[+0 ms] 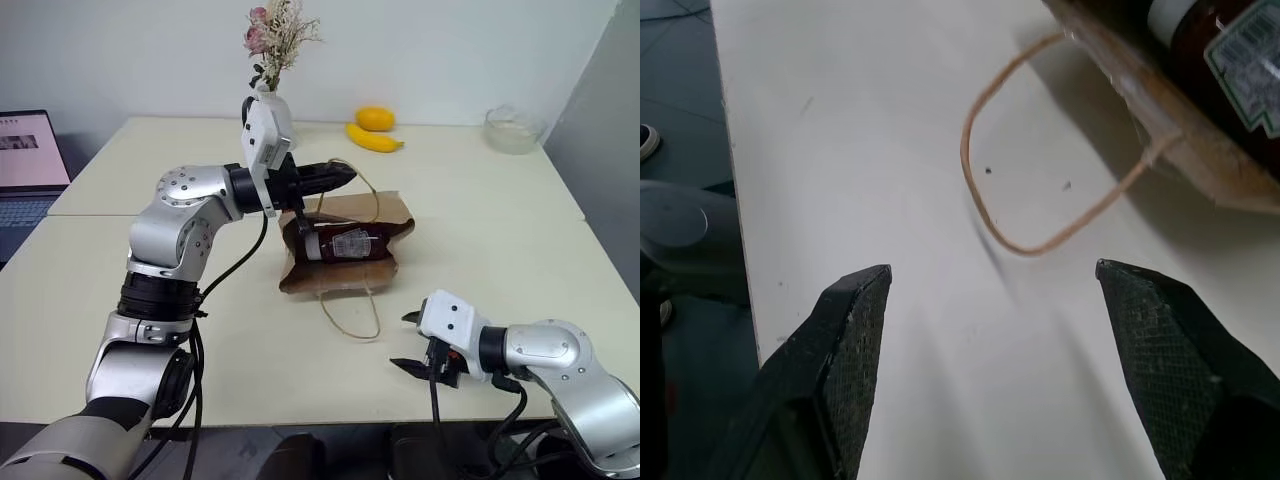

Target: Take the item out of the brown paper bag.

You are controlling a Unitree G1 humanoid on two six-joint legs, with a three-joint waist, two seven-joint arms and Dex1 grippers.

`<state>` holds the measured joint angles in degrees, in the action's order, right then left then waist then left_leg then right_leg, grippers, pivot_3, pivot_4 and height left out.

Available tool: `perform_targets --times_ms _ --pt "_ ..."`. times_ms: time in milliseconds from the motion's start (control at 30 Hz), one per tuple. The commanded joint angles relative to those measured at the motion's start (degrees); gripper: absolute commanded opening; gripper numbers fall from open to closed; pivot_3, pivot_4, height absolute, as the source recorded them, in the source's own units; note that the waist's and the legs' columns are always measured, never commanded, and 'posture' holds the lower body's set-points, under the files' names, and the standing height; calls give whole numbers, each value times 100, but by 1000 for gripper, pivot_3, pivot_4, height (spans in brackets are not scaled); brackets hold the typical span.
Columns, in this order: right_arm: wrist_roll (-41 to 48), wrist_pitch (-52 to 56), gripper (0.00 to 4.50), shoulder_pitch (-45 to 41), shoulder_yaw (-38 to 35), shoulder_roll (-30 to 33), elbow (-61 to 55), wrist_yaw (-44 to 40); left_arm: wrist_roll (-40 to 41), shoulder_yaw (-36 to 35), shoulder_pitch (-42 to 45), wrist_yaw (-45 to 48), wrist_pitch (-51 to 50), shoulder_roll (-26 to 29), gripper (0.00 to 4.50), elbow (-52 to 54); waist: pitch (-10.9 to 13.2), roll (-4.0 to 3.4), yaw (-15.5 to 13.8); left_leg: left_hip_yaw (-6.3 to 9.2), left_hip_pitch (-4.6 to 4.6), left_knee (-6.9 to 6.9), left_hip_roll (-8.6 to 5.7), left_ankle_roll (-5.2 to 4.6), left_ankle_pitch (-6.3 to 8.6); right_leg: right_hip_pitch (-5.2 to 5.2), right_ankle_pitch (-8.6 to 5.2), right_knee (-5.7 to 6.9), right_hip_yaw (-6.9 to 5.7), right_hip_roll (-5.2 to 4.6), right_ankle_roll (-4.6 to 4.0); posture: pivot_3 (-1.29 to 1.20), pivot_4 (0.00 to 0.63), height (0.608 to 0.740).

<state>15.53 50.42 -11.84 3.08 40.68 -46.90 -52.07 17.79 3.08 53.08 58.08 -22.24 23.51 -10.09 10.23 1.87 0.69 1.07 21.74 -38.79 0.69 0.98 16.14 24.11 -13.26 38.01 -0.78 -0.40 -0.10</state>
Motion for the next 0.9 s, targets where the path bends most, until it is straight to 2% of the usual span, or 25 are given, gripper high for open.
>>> perform_targets --times_ms 33,333,467,500,667,900 --pt "-371 -361 3425 -864 613 -223 316 498 127 -75 121 -22 15 -29 0 77 0 -1 20 0 -2 0 0 0 0 0 0 2 1 -1 0 0 150 740" --pt "-1441 -1352 3425 -2518 2091 -1063 2460 1045 295 -228 265 -43 -66 -54 0 26 1 -1 26 6 11 0 0 0 0 7 1 -4 1 -14 -1 0 150 740" --pt "-2291 -2023 4345 -3117 2727 -1576 3954 1478 343 -270 147 -65 -118 -7 0 183 1 -1 40 5 9 0 0 0 0 8 6 0 1 -13 -9 0 150 740" --pt "-2406 -2137 4430 -3173 2785 -1619 4109 1494 358 -275 142 -72 -129 -1 0 196 1 -1 44 5 9 0 0 0 0 8 17 1 1 -13 -27 0 150 740" --pt "-3166 -2792 4430 -3499 3151 -1785 5167 1707 406 -310 169 -129 -160 19 0 153 1 -1 33 4 17 0 -2 0 0 11 18 -2 2 -19 -30 0 150 740" --pt "-4131 -3525 4430 -3762 3542 -1752 5770 1657 427 -336 221 -132 -181 71 0 79 1 -2 58 5 15 1 -2 0 0 12 18 0 -1 -19 -30 0 150 740"
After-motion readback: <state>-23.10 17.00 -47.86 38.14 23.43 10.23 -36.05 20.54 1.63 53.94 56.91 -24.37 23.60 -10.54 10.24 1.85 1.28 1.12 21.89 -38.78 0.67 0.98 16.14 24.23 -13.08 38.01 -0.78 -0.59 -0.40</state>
